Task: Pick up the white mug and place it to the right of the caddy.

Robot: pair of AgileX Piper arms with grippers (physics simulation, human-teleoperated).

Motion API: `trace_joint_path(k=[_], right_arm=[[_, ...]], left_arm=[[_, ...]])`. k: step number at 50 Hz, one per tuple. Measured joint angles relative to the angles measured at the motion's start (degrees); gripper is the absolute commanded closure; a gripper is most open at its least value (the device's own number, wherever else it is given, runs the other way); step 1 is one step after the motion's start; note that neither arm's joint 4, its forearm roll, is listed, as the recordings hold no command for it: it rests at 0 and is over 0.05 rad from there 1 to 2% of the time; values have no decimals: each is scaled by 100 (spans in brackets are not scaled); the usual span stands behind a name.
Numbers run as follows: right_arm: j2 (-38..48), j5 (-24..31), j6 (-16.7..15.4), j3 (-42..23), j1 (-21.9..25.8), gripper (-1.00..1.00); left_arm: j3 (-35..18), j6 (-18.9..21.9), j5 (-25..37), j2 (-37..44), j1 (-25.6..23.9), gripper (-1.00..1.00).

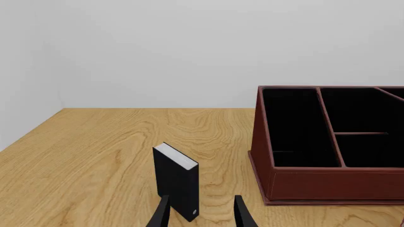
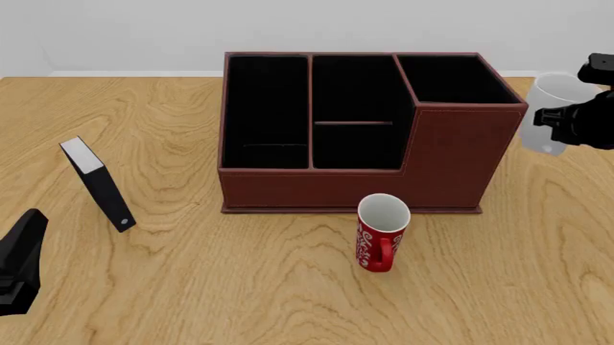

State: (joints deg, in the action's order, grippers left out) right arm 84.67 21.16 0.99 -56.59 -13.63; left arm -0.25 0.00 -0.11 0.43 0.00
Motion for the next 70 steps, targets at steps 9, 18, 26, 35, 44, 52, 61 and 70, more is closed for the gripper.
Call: trace_joint_path(k=[9, 18, 26, 35, 44, 52, 61, 70], right_arm=[[36, -130, 13, 144, 21, 100], [134, -267, 34, 258, 53, 100], [216, -390, 55, 362, 63, 100], [306, -512, 87, 464, 69, 100], [326, -609, 95, 576, 64, 100], [327, -671, 86, 658, 81, 100], [329, -725, 70, 726, 112, 100], [345, -780, 63, 782, 132, 100]], left_arm=[[0, 0, 0, 0, 0, -100], [0, 0, 0, 0, 0, -100], [0, 0, 0, 0, 0, -100], [0, 0, 0, 0, 0, -100], [0, 0, 0, 0, 0, -100], [0, 0, 0, 0, 0, -100], [0, 0, 0, 0, 0, -100], [0, 0, 0, 0, 0, -100]])
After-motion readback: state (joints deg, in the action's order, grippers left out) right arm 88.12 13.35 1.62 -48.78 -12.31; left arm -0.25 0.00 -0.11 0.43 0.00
